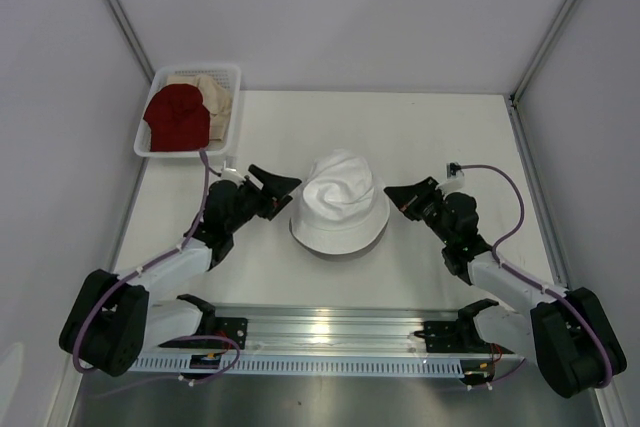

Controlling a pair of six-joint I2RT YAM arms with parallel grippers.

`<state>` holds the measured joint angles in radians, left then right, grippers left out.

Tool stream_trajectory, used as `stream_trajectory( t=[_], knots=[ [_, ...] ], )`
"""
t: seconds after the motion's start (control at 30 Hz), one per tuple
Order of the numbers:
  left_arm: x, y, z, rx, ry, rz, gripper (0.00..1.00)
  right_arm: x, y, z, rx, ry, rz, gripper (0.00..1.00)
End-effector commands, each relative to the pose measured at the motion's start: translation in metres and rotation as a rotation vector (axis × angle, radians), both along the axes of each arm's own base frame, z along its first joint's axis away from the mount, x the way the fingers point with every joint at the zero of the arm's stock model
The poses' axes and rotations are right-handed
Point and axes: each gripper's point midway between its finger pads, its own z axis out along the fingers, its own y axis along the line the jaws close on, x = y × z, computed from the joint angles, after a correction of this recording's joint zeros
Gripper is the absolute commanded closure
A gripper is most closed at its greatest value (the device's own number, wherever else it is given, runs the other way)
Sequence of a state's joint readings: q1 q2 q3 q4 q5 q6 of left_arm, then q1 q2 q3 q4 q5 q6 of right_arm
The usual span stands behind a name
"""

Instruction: Stack the hats

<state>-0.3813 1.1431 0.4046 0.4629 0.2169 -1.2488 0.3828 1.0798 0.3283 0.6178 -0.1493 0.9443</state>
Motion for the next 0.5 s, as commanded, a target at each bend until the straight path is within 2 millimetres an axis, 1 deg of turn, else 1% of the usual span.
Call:
stream_trajectory(
  t=[0.0,0.1,0.23,0.3,0.4,0.43,0.47],
  knots=[
    [-0.002,-0.009,0.013,-0.035,-0.031,-0.019,0.25,0.003,-0.006,0.000,-0.042,-0.022,-0.031,1.00],
    [-0.004,-0.006,0.001,-0.013,0.021,0.001,0.21,0.002,-0.005,-0.003,-0.044,-0.014,-0.028,1.00],
    [-0.014,-0.001,-0.013,-0.018,0.068,0.016,0.20,0.002,-0.005,-0.004,-0.049,-0.015,-0.030,1.00],
    [-0.019,0.004,-0.016,-0.030,0.081,0.040,0.20,0.001,-0.005,-0.004,-0.051,-0.016,-0.030,1.00],
    [-0.022,0.010,-0.015,-0.036,0.078,0.075,0.21,0.002,-0.006,-0.004,-0.057,-0.021,-0.033,1.00],
    [-0.024,0.012,-0.007,-0.042,0.056,0.080,0.22,0.002,-0.005,-0.004,-0.059,-0.022,-0.032,1.00],
    [-0.025,0.013,-0.004,-0.045,0.050,0.085,0.23,0.002,-0.005,-0.004,-0.061,-0.021,-0.031,1.00]
  ],
)
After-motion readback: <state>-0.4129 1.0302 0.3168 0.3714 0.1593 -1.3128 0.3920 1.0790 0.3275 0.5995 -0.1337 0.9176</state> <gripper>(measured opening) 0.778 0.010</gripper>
